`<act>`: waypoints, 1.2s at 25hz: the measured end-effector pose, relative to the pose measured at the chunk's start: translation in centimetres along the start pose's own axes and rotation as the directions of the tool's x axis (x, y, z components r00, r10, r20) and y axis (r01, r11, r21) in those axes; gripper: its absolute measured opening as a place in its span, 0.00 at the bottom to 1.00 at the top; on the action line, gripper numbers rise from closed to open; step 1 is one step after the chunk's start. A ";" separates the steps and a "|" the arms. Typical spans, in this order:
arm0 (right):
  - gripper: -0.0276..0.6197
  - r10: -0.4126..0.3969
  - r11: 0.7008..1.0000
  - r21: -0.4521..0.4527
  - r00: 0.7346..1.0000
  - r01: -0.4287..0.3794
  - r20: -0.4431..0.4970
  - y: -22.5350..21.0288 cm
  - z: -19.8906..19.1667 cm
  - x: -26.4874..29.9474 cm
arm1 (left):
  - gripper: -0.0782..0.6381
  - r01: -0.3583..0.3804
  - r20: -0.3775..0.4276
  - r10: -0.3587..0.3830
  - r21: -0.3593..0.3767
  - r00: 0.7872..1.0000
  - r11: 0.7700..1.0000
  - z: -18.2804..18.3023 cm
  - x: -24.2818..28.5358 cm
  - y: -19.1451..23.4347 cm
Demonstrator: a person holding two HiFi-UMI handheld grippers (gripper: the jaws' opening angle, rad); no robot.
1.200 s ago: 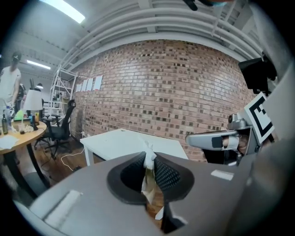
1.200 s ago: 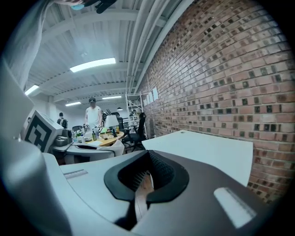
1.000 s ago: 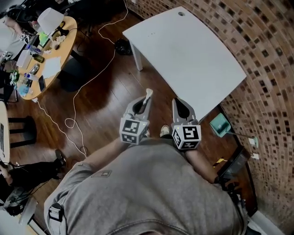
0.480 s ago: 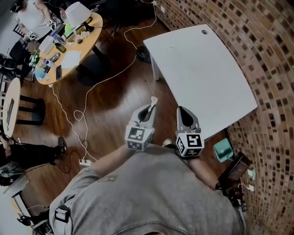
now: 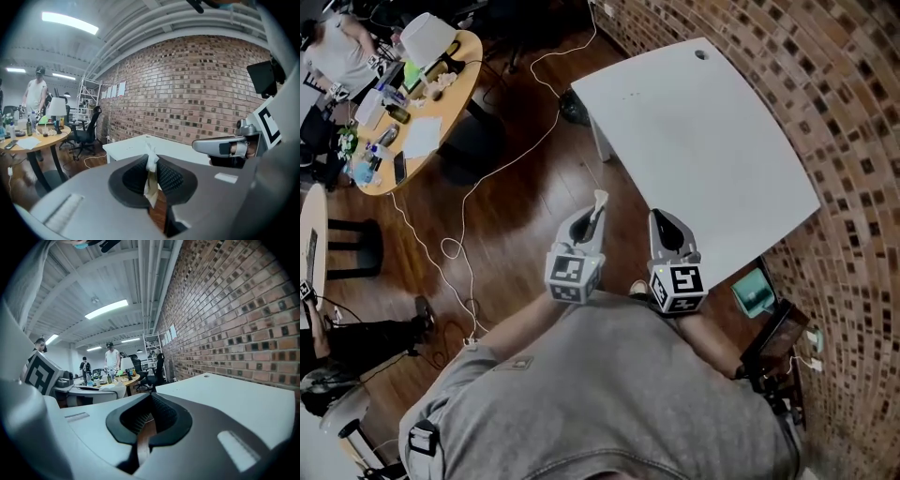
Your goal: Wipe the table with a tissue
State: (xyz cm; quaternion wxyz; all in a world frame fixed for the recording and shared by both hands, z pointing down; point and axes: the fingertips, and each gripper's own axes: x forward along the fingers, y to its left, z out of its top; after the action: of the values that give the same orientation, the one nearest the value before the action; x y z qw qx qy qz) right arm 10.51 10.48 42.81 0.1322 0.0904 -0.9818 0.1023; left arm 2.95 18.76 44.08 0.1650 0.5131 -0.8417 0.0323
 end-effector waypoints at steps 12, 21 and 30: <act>0.06 -0.287 0.954 0.086 0.958 0.286 -0.001 1.7 2.2 8.3 | 0.14 0.286 -0.048 -0.284 0.041 0.958 0.957 3.3 6.2 8.5; 0.06 -0.402 0.909 0.112 0.916 0.400 -0.009 2.0 2.2 10.1 | 0.14 0.396 -0.102 -0.389 0.061 0.915 0.916 3.0 9.2 10.7; 0.06 -0.453 0.879 0.171 0.891 0.445 0.010 -3.7 2.9 11.1 | 0.14 0.430 -0.156 -0.414 0.085 0.897 0.899 4.1 14.2 8.3</act>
State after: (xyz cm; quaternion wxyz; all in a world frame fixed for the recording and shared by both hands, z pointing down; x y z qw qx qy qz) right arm 0.00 4.57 43.78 0.1202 0.3285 -0.9252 0.1470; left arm -11.24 9.61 45.60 0.1939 0.6891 -0.6937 0.0795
